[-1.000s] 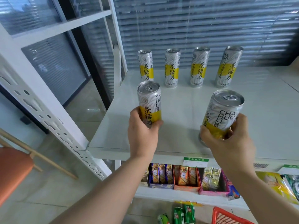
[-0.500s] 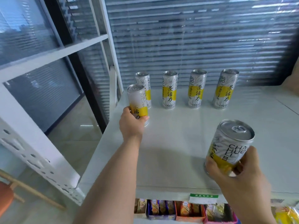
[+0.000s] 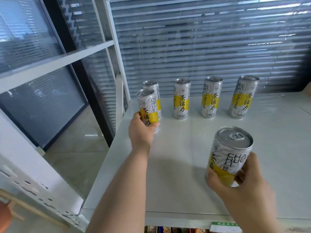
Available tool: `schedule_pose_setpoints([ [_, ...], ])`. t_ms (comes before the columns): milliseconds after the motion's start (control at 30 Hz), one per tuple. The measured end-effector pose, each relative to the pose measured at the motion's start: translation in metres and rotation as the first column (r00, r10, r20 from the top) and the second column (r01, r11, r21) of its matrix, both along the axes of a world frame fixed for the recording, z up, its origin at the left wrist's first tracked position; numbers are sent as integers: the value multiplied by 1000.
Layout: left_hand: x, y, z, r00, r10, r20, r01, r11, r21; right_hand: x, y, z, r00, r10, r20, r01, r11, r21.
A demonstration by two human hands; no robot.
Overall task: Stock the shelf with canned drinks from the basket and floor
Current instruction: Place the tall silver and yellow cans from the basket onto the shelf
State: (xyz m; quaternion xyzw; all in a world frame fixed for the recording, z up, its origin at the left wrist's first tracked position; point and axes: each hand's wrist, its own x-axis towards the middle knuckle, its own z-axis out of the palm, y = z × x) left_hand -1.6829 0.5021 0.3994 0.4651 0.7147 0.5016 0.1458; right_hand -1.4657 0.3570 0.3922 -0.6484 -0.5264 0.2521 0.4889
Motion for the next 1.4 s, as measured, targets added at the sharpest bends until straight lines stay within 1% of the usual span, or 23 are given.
schedule_pose_setpoints([
  [167, -3, -1, 0, 1000, -29, 4, 29, 1000, 8, 1, 1, -2, 1000, 20, -17, -20, 1000, 3],
  [233, -4, -2, -1, 999, -38, -10, 38, 999, 11, 0, 6, -1, 998, 53, -35, -53, 999, -2],
  [333, -5, -1, -1, 999, -36, -16, 36, 999, 14, -6, 27, 2, 994, 100, -43, -100, 995, 6],
  [467, -5, 2, 0, 1000, -19, 13, 19, 999, -37, -18, 63, 7, 991, 132, -37, -131, 991, 20],
  [667, -4, 5, -1, 1000, -17, -5, 17, 1000, -23, -35, 103, 7, 987, 133, -95, -131, 991, 24],
  [800, -6, 7, -4, 1000, -16, -21, 15, 1000, -13, -41, 123, 6, 971, 186, -149, -184, 983, 24],
  [933, -8, 10, -8, 998, -18, -53, 18, 1000, 3, -39, 142, 9, 945, 289, -153, -294, 956, -12],
  [1067, -10, 12, -11, 998, -19, -67, 20, 1000, 4, -33, 154, 13, 915, 387, -110, -400, 906, -136],
  [1133, -10, 13, -12, 997, -20, -74, 21, 1000, 12, -33, 152, 7, 933, 351, -80, -360, 919, -164],
  [1200, -11, 14, -12, 996, -19, -89, 20, 1000, 8, -39, 147, -1, 976, 220, 0, -217, 965, -149],
  [1267, -12, 14, -12, 995, -16, -98, 17, 1000, 8, -46, 144, -4, 992, 123, 22, -120, 987, -105],
  [1333, -11, 15, -12, 995, -18, -103, 19, 1000, 9, -50, 146, -2, 996, 86, 2, -85, 992, -89],
  [1400, -11, 14, -12, 994, -20, -105, 22, 1000, 18, -53, 150, 0, 995, 97, -16, -98, 992, -86],
])
